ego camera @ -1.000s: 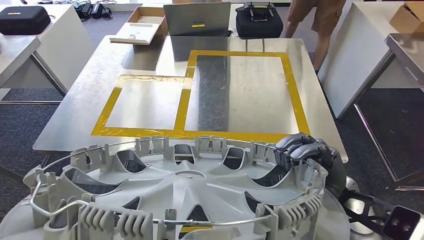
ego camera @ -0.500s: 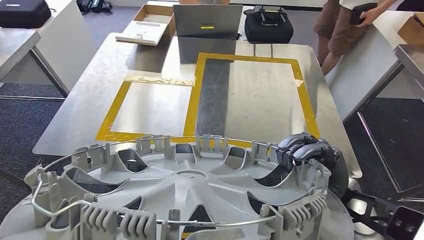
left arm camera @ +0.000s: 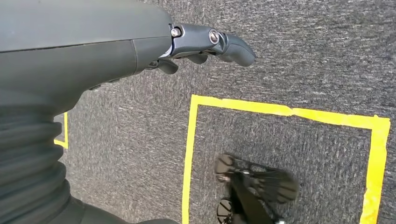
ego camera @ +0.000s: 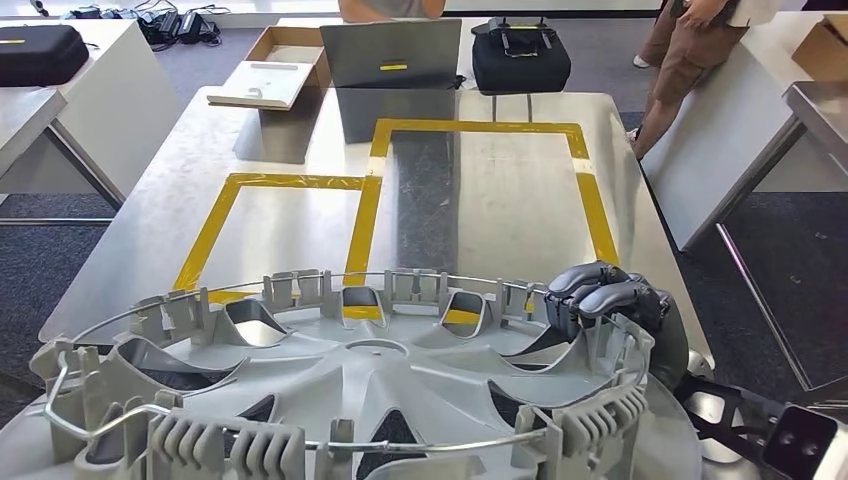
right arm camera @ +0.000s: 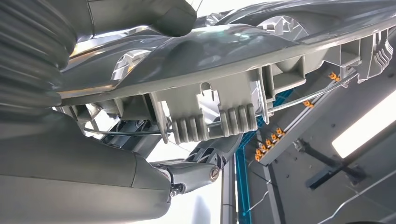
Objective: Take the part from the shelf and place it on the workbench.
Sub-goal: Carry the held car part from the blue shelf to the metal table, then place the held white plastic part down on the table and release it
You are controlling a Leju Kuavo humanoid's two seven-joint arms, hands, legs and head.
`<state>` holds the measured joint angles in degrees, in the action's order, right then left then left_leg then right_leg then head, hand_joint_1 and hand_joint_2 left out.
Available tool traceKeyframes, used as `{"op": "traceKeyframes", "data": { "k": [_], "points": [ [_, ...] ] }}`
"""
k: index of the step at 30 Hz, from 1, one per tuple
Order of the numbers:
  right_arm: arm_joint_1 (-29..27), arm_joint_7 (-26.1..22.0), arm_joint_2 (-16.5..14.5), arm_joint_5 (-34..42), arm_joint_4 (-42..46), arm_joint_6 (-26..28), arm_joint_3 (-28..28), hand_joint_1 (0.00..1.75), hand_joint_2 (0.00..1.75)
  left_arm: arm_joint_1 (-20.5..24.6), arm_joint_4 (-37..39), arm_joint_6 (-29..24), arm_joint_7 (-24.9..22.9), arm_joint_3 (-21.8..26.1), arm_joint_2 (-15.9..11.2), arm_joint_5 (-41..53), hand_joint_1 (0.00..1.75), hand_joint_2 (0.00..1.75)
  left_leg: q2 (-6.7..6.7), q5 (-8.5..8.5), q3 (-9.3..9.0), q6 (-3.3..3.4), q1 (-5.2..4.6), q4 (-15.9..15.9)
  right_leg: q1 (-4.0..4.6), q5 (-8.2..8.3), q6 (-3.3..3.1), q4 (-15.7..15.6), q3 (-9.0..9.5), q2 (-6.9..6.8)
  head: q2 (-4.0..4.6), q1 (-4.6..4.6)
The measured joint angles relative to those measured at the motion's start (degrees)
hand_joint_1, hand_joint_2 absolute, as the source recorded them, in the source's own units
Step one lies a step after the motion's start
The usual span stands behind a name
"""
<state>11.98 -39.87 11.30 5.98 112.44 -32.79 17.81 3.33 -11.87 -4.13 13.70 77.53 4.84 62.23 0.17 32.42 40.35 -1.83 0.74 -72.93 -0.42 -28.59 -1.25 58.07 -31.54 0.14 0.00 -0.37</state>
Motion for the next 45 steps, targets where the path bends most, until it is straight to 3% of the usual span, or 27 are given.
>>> {"op": "traceKeyframes", "data": {
  "k": [2, 3, 5, 8, 10, 12, 13, 14, 15, 17, 19, 21, 24, 25, 27, 28, 29, 30, 31, 32, 34, 35, 40, 45],
  "points": [
    [0.00, -0.01, -0.22, -0.01, -0.08, -0.08, 0.00, 1.75, 1.75, -0.07, 0.01, -0.01, -0.04, 0.00, -0.06, 0.01, 0.00, 1.75, -0.01, -4.92, -2.40, 0.13, 0.05, 7.31, 0.06, -0.95, 0.39, 0.07, 1.04, 0.06, 0.00, -0.13],
    [0.01, -0.03, -0.32, -0.02, -0.09, -0.14, -0.01, 1.75, 1.75, -0.04, 0.01, -0.02, -0.06, 0.00, -0.08, 0.01, 0.00, 1.75, 0.01, -6.35, -3.61, 0.37, 0.06, 10.45, 0.19, -1.45, 0.68, 0.18, 1.33, 0.12, 0.00, -0.21],
    [-0.02, -0.03, -0.47, -0.10, -0.10, -0.30, -0.02, 1.75, 1.75, -0.02, 0.02, -0.05, -0.08, 0.00, -0.09, 0.02, 0.00, 1.75, 0.04, -6.72, -4.66, 1.08, -0.04, 13.08, 0.45, -2.16, 1.31, 0.24, 1.54, 0.20, 0.00, -0.18],
    [-0.25, -0.01, -0.72, -0.35, -0.05, -0.46, -0.08, 1.75, 1.75, -0.02, 0.02, -0.07, 0.07, 0.00, -0.07, 0.04, 0.00, 1.75, 0.11, -6.13, -5.04, 2.26, -0.04, 13.32, 0.32, -2.94, 2.26, 0.64, 1.76, 0.15, 0.00, -0.06],
    [-0.38, -0.02, -0.91, -0.43, -0.02, -0.48, -0.18, 1.75, 1.75, 0.05, 0.01, -0.07, 0.18, 0.00, -0.07, 0.07, 0.00, 1.75, 0.11, -5.75, -5.57, 2.91, 0.18, 13.45, 0.14, -5.02, 2.89, 5.01, -0.32, 0.09, 0.00, 0.18],
    [-0.70, -0.02, -1.06, -0.48, -0.01, -0.48, -0.27, 1.75, 1.75, 0.10, 0.00, -0.07, 0.22, 0.00, -0.12, 0.09, 0.00, 1.75, 0.09, -5.20, -6.04, 3.21, 0.16, 13.44, 0.01, -7.80, 3.27, 12.89, -5.09, 0.08, 0.00, 0.43],
    [-0.94, -0.01, -1.11, -0.52, -0.01, -0.48, -0.32, 1.75, 1.75, 0.09, 0.00, -0.07, 0.22, 0.00, -0.14, 0.13, 0.00, 1.75, 0.10, -4.89, -6.33, 3.22, 0.15, 13.44, -0.02, -8.23, 3.32, 15.90, -7.29, 0.08, 0.00, 0.49],
    [-1.15, -0.01, -1.16, -0.57, -0.01, -0.49, -0.35, 1.75, 1.75, 0.06, 0.00, -0.06, 0.22, 0.00, -0.16, 0.19, 0.00, 1.75, 0.13, -4.56, -6.71, 3.19, 0.13, 13.44, -0.02, -7.43, 3.26, 16.91, -8.60, 0.08, 0.00, 0.55],
    [-1.29, -0.01, -1.20, -0.62, -0.01, -0.49, -0.38, 1.75, 1.75, 0.04, 0.00, -0.05, 0.22, 0.00, -0.18, 0.31, 0.00, 1.75, 0.17, -4.21, -7.19, 3.13, 0.11, 13.44, 0.01, -5.51, 3.09, 15.71, -8.80, 0.08, 0.00, 0.61],
    [-1.39, -0.02, -1.22, -0.63, 0.01, -0.50, -0.50, 1.75, 1.75, 0.04, 0.01, -0.02, 0.23, 0.00, -0.13, 0.65, 0.00, 1.75, 0.24, -3.46, -8.22, 2.95, 0.07, 13.47, 0.26, -0.20, 2.34, 8.30, -6.47, 0.05, 0.00, 0.74],
    [-1.52, -0.02, -1.22, -0.56, 0.08, -0.50, -0.81, 1.75, 1.75, 0.15, 0.04, 0.00, 0.21, 0.00, -0.02, 0.92, 0.00, 1.75, 0.28, -2.78, -8.91, 2.46, -0.05, 13.49, 0.73, 2.28, 1.55, 2.17, -4.01, -0.09, 0.00, 0.78],
    [-1.87, -0.03, -1.22, -0.49, 0.29, -0.53, -1.36, 1.75, 1.75, 0.27, 0.08, 0.00, 0.15, 0.00, 0.06, 1.03, 0.00, 1.75, 0.26, -2.38, -9.28, 1.75, -0.02, 13.77, 1.11, 1.91, 1.10, 0.85, -3.38, -0.06, 0.00, 0.79],
    [-2.54, -0.04, -1.22, -0.47, 0.80, -0.60, -1.95, 1.75, 1.75, 0.43, 0.04, 0.00, 0.03, -0.01, 0.01, 1.07, 0.00, 1.75, 0.09, -1.45, -9.50, 0.84, -0.06, 12.93, 0.60, 1.85, 0.39, -0.29, -2.04, 0.08, 0.00, 0.68],
    [-2.70, -0.07, -1.24, -0.45, 0.92, -0.63, -2.02, 1.75, 1.75, 0.49, 0.04, 0.00, -0.06, -0.02, -0.01, 1.09, 0.00, 1.75, 0.07, -0.41, -8.60, 0.64, -0.08, 10.77, 0.36, 1.78, 0.12, -0.68, -1.42, 0.03, 0.00, 0.50],
    [-2.94, -0.08, -1.33, -0.47, 0.97, -0.83, -2.09, 1.75, 1.75, 0.47, 0.08, -0.02, -0.31, -0.02, -0.03, 1.10, 0.00, 1.75, 0.07, 2.54, -4.54, 0.29, 0.01, 3.40, 0.33, 1.20, -0.29, -0.81, -0.69, -0.05, 0.00, 0.16],
    [-3.10, -0.06, -1.39, -0.53, 0.97, -1.02, -2.11, 1.75, 1.75, 0.39, 0.08, -0.05, -0.44, -0.02, -0.07, 1.10, 0.00, 1.75, 0.07, 3.42, -2.41, 0.09, 0.05, 0.12, 0.33, 0.88, -0.35, -0.77, -0.40, -0.03, 0.00, 0.08],
    [-3.27, -0.03, -1.45, -0.63, 0.97, -1.23, -2.14, 1.75, 1.75, 0.29, 0.08, -0.12, -0.55, -0.02, -0.09, 1.10, 0.00, 1.75, 0.06, 3.28, -0.98, -0.08, 0.08, -1.59, 0.32, 0.56, -0.32, -0.70, -0.08, 0.02, 0.00, 0.03],
    [-3.40, -0.01, -1.55, -0.76, 0.97, -1.41, -2.16, 1.75, 1.75, 0.21, 0.09, -0.22, -0.64, -0.02, -0.09, 1.10, 0.00, 1.75, 0.06, 1.86, -0.65, -0.20, 0.14, -1.04, 0.28, 0.22, -0.22, -0.61, 0.31, 0.07, 0.00, -0.01],
    [-3.50, -0.01, -1.69, -0.91, 0.97, -1.50, -2.17, 1.75, 1.75, 0.17, 0.08, -0.32, -0.68, -0.02, -0.09, 1.10, 0.00, 1.75, 0.05, -0.48, -1.39, -0.28, 0.23, 1.60, 0.21, -0.18, -0.06, -0.50, 0.78, 0.11, 0.00, -0.05],
    [-3.55, -0.02, -1.86, -1.09, 0.97, -1.46, -2.19, 1.75, 1.75, 0.15, 0.08, -0.41, -0.66, -0.02, -0.08, 1.08, 0.00, 1.75, 0.03, -3.06, -2.75, -0.32, 0.34, 5.52, 0.17, -0.66, 0.19, -0.35, 1.21, 0.12, 0.00, -0.10],
    [-3.58, -0.04, -2.12, -1.57, 0.99, -1.04, -2.17, 1.75, 1.75, 0.18, 0.09, -0.49, -0.51, -0.02, -0.01, 0.95, 0.00, 1.75, 0.05, -5.81, -5.35, 0.00, 0.38, 11.83, 0.34, -1.66, 0.83, 0.07, 1.74, 0.16, 0.00, -0.28],
    [-3.60, -0.03, -2.19, -1.87, 1.04, -0.63, -2.16, 1.75, 1.75, 0.17, 0.10, -0.52, -0.43, -0.02, 0.07, 0.88, 0.00, 1.75, 0.09, -6.04, -5.95, 0.30, 0.39, 13.22, 0.50, -2.02, 1.01, 0.25, 1.81, 0.17, 0.00, -0.31],
    [-4.05, -0.02, -2.18, -3.18, 1.39, 2.28, -2.14, 1.75, 1.75, -0.02, 0.09, -0.94, -0.77, 0.02, 0.39, 0.83, 0.00, 1.75, 0.26, -5.57, -6.15, 1.25, 0.28, 13.40, 0.73, -2.12, 0.05, -0.19, 2.23, 0.15, 0.00, -0.02],
    [-4.98, -0.02, -1.87, -4.99, 1.43, 6.16, -2.14, 1.75, 1.75, -0.05, 0.09, -1.11, -0.93, 0.08, 0.39, 0.84, 0.00, 1.75, 0.25, -5.27, -6.33, 1.75, 0.19, 13.39, 0.70, -2.15, 0.72, -0.85, 2.69, 0.13, 0.00, 0.07]
  ]
}}
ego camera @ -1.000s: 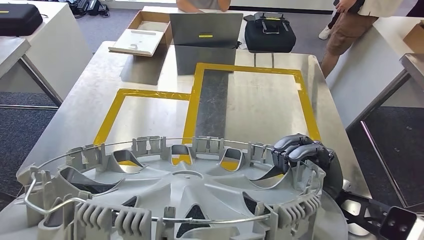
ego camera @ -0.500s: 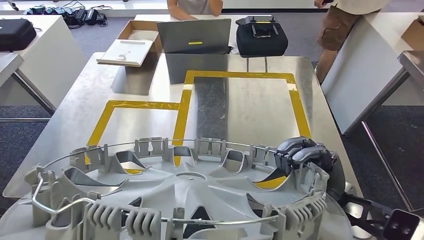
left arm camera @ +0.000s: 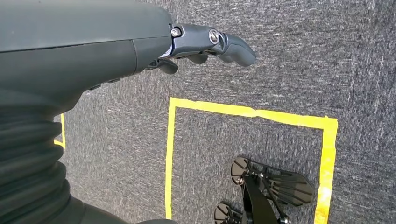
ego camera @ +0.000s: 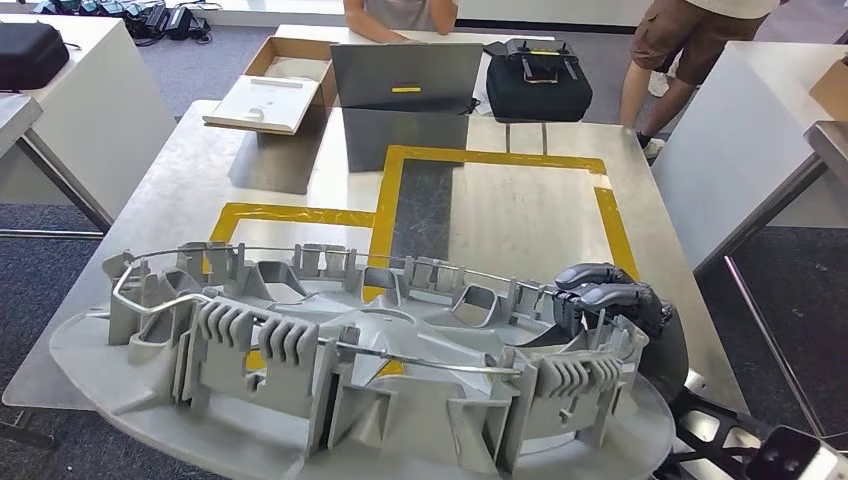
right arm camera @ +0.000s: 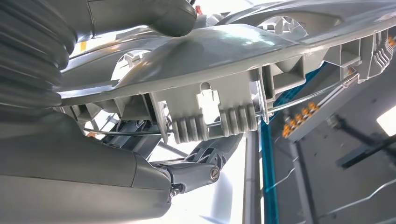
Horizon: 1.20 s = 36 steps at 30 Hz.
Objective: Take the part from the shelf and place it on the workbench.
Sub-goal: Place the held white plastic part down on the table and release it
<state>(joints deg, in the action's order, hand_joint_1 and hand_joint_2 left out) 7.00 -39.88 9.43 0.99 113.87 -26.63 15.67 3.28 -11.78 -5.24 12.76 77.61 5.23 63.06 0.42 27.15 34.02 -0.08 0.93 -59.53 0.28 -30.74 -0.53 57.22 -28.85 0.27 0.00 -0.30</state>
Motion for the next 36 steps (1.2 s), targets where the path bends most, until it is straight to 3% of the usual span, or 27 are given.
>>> {"op": "traceKeyframes", "data": {
  "k": [3, 5, 15, 22, 29, 36],
  "points": [
    [-0.51, 0.01, 0.73, -1.52, 0.00, 3.14, 0.04, 1.75, 1.75, -0.05, 0.00, 0.17, 0.23, 0.01, -0.01, 0.04, 0.00, 1.75, -0.01, 0.01, -0.01, 0.07, -0.04, -0.01, -0.08, 0.05, 1.00, -0.19, 0.07, 0.00, 0.00, 0.02],
    [-0.90, -0.01, 1.26, -3.17, 0.00, 5.52, 0.08, 1.75, 1.75, -0.10, 0.00, 0.47, 0.36, 0.01, -0.03, 0.14, 0.00, 1.75, -0.02, 0.00, -0.03, 0.09, -0.05, -0.01, -0.09, 0.06, 1.26, -0.22, 0.08, -0.01, 0.00, 0.03],
    [-4.30, 0.67, 4.69, -14.77, -0.14, 18.38, -0.02, 1.75, 1.75, -0.34, 0.00, 1.07, 0.64, 0.26, -0.10, 0.21, 0.00, 1.75, -0.02, -0.07, -0.26, 0.00, 0.02, 0.15, 0.01, 0.05, 1.30, -0.12, 0.12, -0.04, 0.00, 0.01],
    [-6.91, 4.82, 8.07, -21.99, -0.79, 24.32, -4.16, 1.75, 1.75, -0.51, 0.00, 1.86, 1.27, 0.31, -0.18, 0.37, 0.00, 1.75, -0.01, -0.07, -0.29, -0.02, 0.02, 0.24, 0.01, -0.02, 1.25, -0.11, 0.14, -0.07, 0.00, 0.02],
    [-9.58, 4.97, 10.58, -27.20, -6.20, 25.59, -8.96, 1.75, 1.75, -0.53, 0.00, 2.77, 1.49, 0.61, -0.22, 0.48, 0.00, 1.75, -0.01, -0.07, -0.29, -0.03, 0.01, 0.29, 0.01, -0.03, 1.24, -0.12, 0.13, -0.06, 0.00, 0.02],
    [-3.31, 4.85, 12.40, -34.48, -20.87, 24.54, -12.10, 1.75, 1.75, -0.53, 0.00, 3.86, 2.38, 0.79, -0.26, 1.09, 0.00, 1.75, -0.05, -0.13, -0.34, -0.11, 0.00, 0.30, 0.01, 0.01, 1.28, -0.09, 0.17, -0.04, 0.00, 0.02]
  ]
}}
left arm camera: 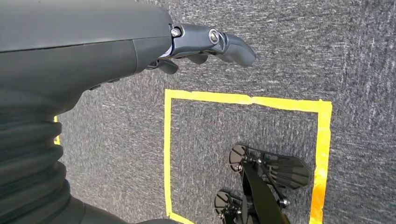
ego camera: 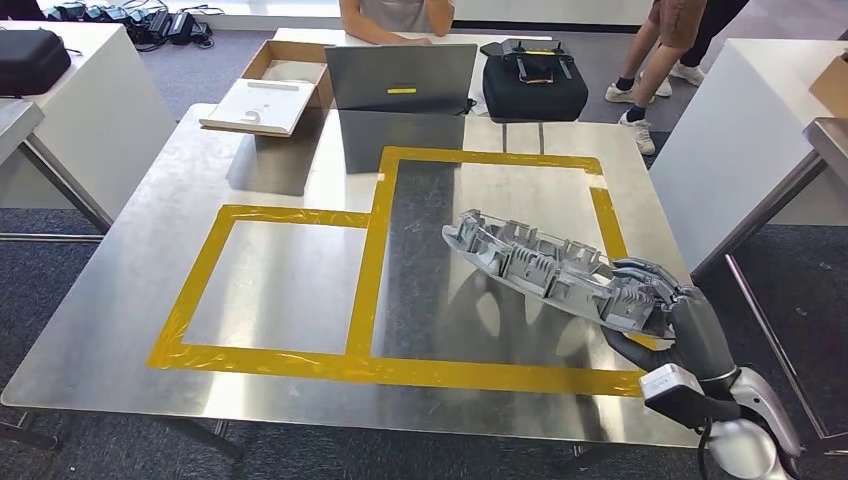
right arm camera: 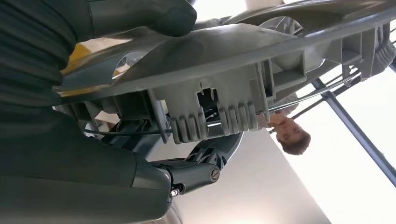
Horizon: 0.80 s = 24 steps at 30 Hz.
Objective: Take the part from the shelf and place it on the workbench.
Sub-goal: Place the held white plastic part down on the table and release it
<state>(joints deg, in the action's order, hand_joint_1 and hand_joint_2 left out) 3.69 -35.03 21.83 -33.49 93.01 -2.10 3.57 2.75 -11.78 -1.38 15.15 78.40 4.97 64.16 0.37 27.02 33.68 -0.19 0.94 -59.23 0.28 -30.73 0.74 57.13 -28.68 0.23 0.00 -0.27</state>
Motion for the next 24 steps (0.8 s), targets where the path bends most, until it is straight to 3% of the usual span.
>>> {"op": "traceKeyframes", "data": {
  "k": [9, 15, 19, 24],
  "points": [
    [12.47, 2.29, -0.08, -10.41, -19.25, 2.33, 3.31, 1.75, 1.75, 0.04, 0.02, 0.25, 0.08, 0.21, 0.01, 0.08, 0.00, 1.75, 0.04, -0.05, -0.07, -0.07, 0.00, 0.05, 0.01, 0.00, 0.00, 0.07, 0.06, -0.01, 0.00, -0.01],
    [24.88, -0.09, -1.00, -14.45, -37.32, 2.76, 10.08, 1.75, 1.75, 0.12, 0.11, -0.69, 1.50, 0.49, 0.08, 0.14, 0.00, 1.75, 0.02, -0.09, -0.11, -0.13, 0.00, 0.08, 0.01, 0.02, -0.03, 0.15, 0.03, 0.01, 0.00, 0.01],
    [33.49, -0.78, -3.18, -15.14, -48.97, 2.64, 16.04, 1.75, 1.75, 0.15, 0.14, -1.27, 2.68, 0.50, 0.08, 0.74, 0.00, 1.75, 0.02, -0.15, -0.17, -0.21, 0.01, 0.10, 0.01, 0.03, -0.05, 0.19, 0.03, 0.02, 0.00, -0.01],
    [38.20, -0.59, -7.75, -15.66, -57.50, 3.05, 21.78, 1.75, 1.75, 0.17, 0.19, -2.70, 3.32, 0.50, 0.19, 1.20, 0.00, 1.75, 0.03, -0.18, -0.21, -0.27, 0.01, 0.19, 0.03, 0.01, -0.07, 0.22, 0.02, 0.02, 0.00, -0.01]
  ]
}}
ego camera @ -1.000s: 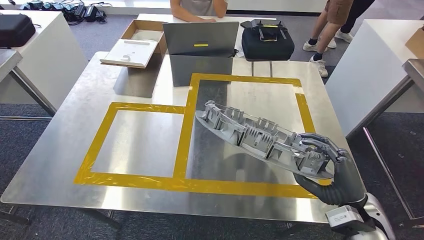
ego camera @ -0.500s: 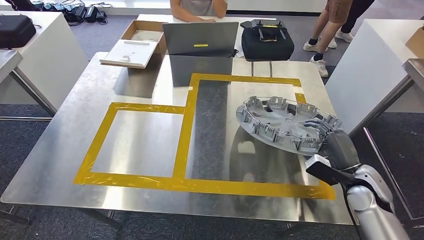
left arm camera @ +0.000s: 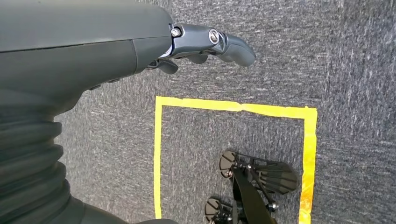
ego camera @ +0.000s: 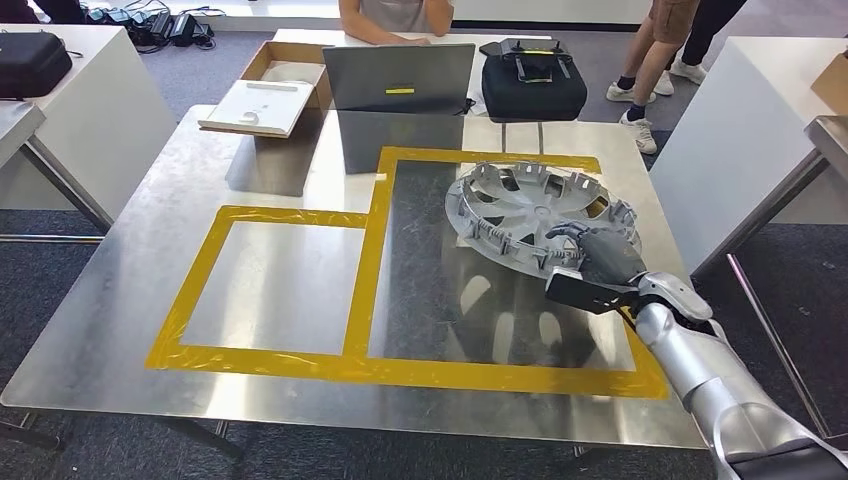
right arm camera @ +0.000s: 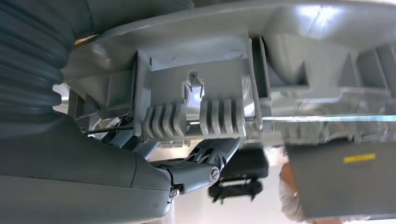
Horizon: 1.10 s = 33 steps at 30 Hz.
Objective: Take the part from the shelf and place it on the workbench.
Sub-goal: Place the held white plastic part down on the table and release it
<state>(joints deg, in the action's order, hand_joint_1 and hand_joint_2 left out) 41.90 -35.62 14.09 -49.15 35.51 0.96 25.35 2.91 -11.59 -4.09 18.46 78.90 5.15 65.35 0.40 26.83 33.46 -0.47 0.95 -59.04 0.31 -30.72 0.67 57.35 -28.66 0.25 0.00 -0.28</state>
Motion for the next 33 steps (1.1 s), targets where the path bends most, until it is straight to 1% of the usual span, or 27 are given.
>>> {"op": "traceKeyframes", "data": {
  "k": [4, 12, 16, 20, 24, 26, 30, 33],
  "points": [
    [1.65, -0.07, -3.40, 0.01, -3.47, -0.09, 2.70, 1.75, 1.75, -0.04, 0.09, -0.46, 0.27, 0.00, 0.09, 0.00, 0.00, 1.75, 0.01, -0.01, 0.00, -0.01, 0.00, 0.06, 0.00, -0.02, -0.03, 0.01, -0.02, -0.01, 0.00, 0.00],
    [4.06, -0.36, -8.61, 0.26, -6.54, -0.52, 6.20, 1.75, 1.75, -0.01, 0.27, 0.29, 1.48, 0.00, 0.21, -0.12, 0.00, 1.75, -0.01, -0.02, -0.02, -0.04, 0.00, 0.10, 0.00, -0.02, -0.04, 0.01, -0.06, 0.01, 0.00, 0.00],
    [4.17, -0.27, -10.19, 0.39, -7.00, -0.42, 7.57, 1.75, 1.75, 0.00, 0.37, 0.58, 1.93, 0.00, 0.35, -0.18, 0.00, 1.75, 0.00, -0.02, -0.03, -0.04, 0.00, 0.10, -0.01, -0.03, -0.05, 0.01, -0.05, 0.00, 0.00, 0.00],
    [4.19, -0.08, -10.66, 1.00, -7.32, -0.30, 8.41, 1.75, 1.75, 0.00, 0.47, 0.21, 2.31, 0.01, 0.42, -0.44, 0.00, 1.75, 0.01, -0.02, -0.03, -0.04, 0.00, 0.10, -0.02, -0.03, -0.05, 0.01, -0.04, 0.00, 0.00, 0.00],
    [4.27, -0.16, -10.68, 1.52, -7.79, -0.49, 9.32, 0.00, 0.00, 0.01, 0.51, -0.97, 2.58, 0.20, 0.50, -1.14, 0.00, 1.75, 0.00, -0.02, -0.03, -0.04, -0.01, 0.10, -0.02, -0.02, -0.05, 0.00, -0.04, -0.01, 0.00, 0.00],
    [4.31, -0.21, -10.73, 1.73, -8.03, -0.60, 9.76, 0.00, 0.00, 0.00, 0.52, -1.67, 2.50, 0.39, 0.56, -1.40, 0.00, 1.75, 0.01, -0.02, -0.03, -0.04, -0.01, 0.10, -0.02, -0.02, -0.05, 0.00, -0.04, -0.01, 0.00, 0.00],
    [4.90, -0.21, -10.90, 2.01, -8.38, -0.88, 10.51, 0.00, 0.00, -0.06, 0.59, -1.80, 3.20, 0.66, 0.70, -1.44, 0.00, 0.00, 0.02, -0.03, -0.03, -0.05, -0.01, 0.10, -0.02, -0.02, -0.05, 0.01, -0.04, -0.01, 0.00, 0.00],
    [5.50, -0.21, -10.93, 2.30, -8.66, -1.28, 11.04, 0.00, 0.00, -0.08, 0.70, -1.59, 3.20, 0.80, 0.72, -1.22, 0.00, 0.00, 0.02, -0.03, -0.04, -0.06, -0.01, 0.10, -0.02, -0.02, -0.05, 0.01, -0.04, -0.01, 0.00, 0.00]
  ]
}}
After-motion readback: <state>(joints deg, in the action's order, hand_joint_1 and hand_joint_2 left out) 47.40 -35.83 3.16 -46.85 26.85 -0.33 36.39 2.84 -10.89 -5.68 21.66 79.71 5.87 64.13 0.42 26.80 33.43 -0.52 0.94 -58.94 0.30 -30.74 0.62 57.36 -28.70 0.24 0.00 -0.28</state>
